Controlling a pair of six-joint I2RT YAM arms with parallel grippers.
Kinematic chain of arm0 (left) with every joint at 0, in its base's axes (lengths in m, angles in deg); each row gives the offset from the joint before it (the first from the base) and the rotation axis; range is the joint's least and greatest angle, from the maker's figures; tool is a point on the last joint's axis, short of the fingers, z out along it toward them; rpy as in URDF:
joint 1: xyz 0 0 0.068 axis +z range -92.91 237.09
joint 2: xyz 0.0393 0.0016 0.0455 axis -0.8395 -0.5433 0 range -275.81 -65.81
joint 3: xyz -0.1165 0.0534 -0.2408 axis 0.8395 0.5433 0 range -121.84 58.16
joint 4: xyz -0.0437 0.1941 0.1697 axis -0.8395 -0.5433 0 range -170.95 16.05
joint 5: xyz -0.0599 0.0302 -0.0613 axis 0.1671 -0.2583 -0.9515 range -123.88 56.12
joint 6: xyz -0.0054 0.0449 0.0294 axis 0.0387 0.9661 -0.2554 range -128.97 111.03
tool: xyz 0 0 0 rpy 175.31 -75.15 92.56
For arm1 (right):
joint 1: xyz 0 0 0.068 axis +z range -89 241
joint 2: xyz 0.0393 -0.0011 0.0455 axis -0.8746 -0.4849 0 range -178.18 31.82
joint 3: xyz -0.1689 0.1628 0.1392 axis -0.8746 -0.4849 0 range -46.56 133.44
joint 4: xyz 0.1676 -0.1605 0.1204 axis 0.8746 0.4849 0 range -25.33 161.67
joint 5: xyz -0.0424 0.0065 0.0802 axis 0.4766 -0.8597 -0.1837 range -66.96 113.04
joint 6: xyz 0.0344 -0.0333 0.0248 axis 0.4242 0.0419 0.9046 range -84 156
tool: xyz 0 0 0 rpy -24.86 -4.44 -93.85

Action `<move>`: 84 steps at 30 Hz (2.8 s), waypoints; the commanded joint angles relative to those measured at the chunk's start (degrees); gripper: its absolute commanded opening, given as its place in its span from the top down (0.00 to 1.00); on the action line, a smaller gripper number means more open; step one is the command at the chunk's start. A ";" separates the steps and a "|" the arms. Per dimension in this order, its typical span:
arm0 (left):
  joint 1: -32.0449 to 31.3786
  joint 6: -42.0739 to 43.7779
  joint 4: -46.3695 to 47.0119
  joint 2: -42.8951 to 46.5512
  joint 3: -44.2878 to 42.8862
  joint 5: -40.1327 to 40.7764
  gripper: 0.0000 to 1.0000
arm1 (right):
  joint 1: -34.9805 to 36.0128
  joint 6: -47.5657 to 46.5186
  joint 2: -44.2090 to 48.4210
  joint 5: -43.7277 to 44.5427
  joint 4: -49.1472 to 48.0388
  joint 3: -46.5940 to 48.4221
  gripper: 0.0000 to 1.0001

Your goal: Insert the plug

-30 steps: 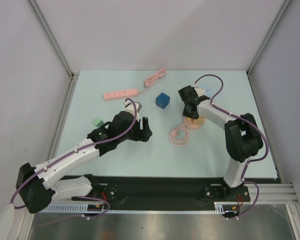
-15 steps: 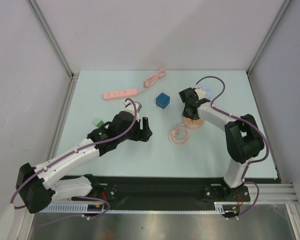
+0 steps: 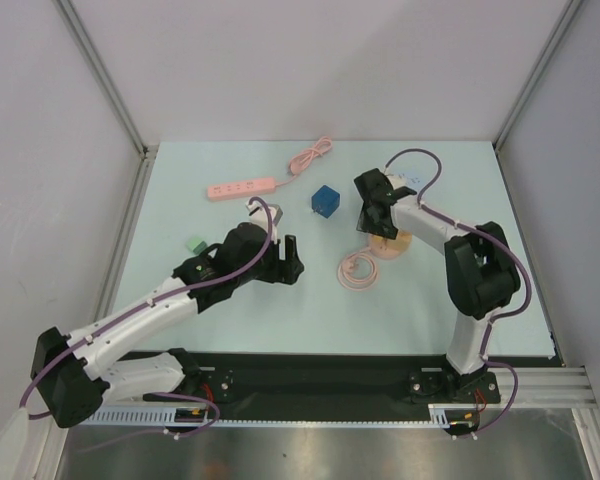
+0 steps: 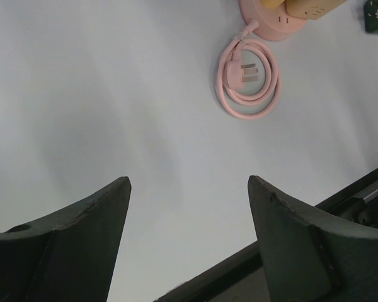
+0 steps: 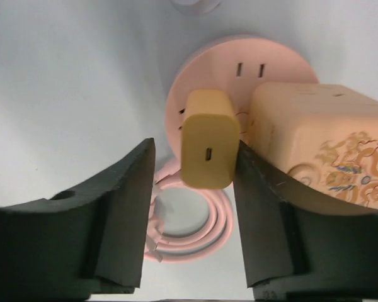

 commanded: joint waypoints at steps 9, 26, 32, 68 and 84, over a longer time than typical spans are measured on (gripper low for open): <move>4.96 -2.40 -5.97 0.74 -6.66 8.97 0.17 | -0.05 -6.91 2.78 -0.73 9.62 13.92 0.32; 50.50 5.50 -5.54 -31.59 -18.09 -0.76 0.18 | 1.53 -16.93 22.64 -16.02 -1.60 0.93 0.31; 50.77 7.35 -7.73 -41.27 -23.01 -2.95 0.22 | 2.41 -17.72 22.48 -19.89 -4.60 -2.33 0.32; 35.13 -37.37 7.30 -5.25 2.12 -19.92 1.00 | 25.79 -2.07 1.03 -26.14 -80.18 -18.68 0.29; 27.48 -45.64 8.00 0.64 2.03 -18.52 1.00 | 28.52 -7.17 0.86 -15.15 -87.48 -18.94 0.40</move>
